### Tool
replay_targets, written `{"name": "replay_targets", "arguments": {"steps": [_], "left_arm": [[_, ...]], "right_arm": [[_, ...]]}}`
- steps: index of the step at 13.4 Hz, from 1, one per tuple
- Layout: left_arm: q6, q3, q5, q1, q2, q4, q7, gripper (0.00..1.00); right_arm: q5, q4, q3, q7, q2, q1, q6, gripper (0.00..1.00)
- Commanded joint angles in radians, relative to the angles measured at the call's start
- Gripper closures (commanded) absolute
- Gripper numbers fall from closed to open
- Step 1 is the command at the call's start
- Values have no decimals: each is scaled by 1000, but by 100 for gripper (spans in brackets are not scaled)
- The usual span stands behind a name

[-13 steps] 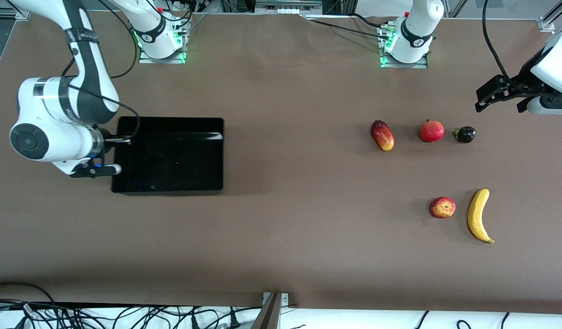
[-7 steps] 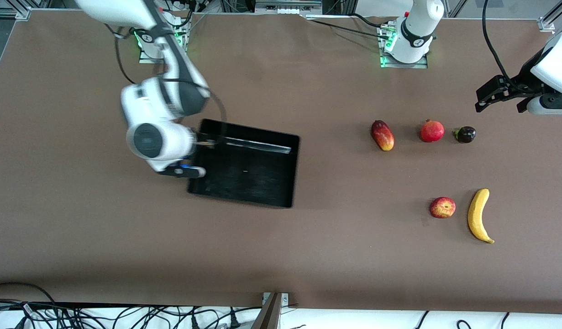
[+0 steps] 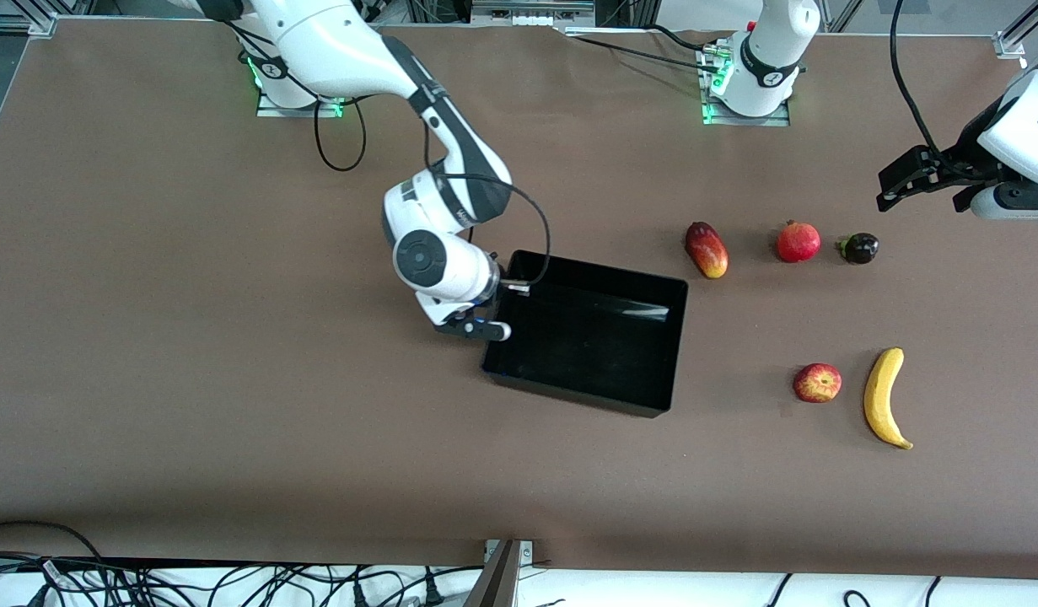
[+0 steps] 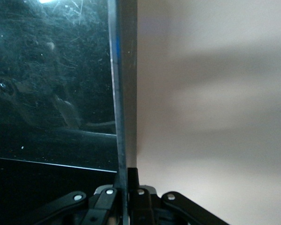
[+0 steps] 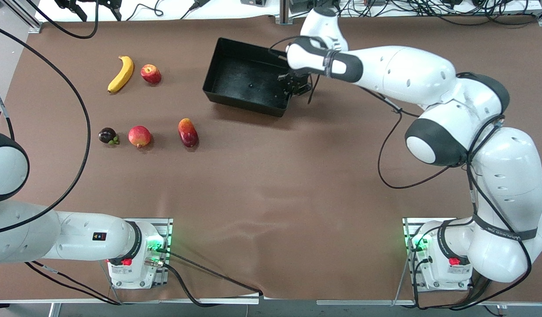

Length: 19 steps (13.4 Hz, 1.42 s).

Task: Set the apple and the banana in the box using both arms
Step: 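Drag the black box with the right gripper toward the fruit, then release the box with the right gripper while the left gripper reaches the apple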

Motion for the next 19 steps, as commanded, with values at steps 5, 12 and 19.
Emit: {"name": "replay_targets", "arguments": {"steps": [5, 12, 19], "left_arm": [[-19, 10, -19, 7, 21, 31, -7, 0], [-13, 13, -10, 12, 100, 42, 11, 0], [381, 11, -45, 82, 591, 275, 160, 0]], "right_arm": [[-8, 40, 33, -61, 37, 23, 9, 100], [-67, 42, 27, -81, 15, 18, -33, 0], [-61, 198, 14, -79, -143, -115, -472, 0]]}}
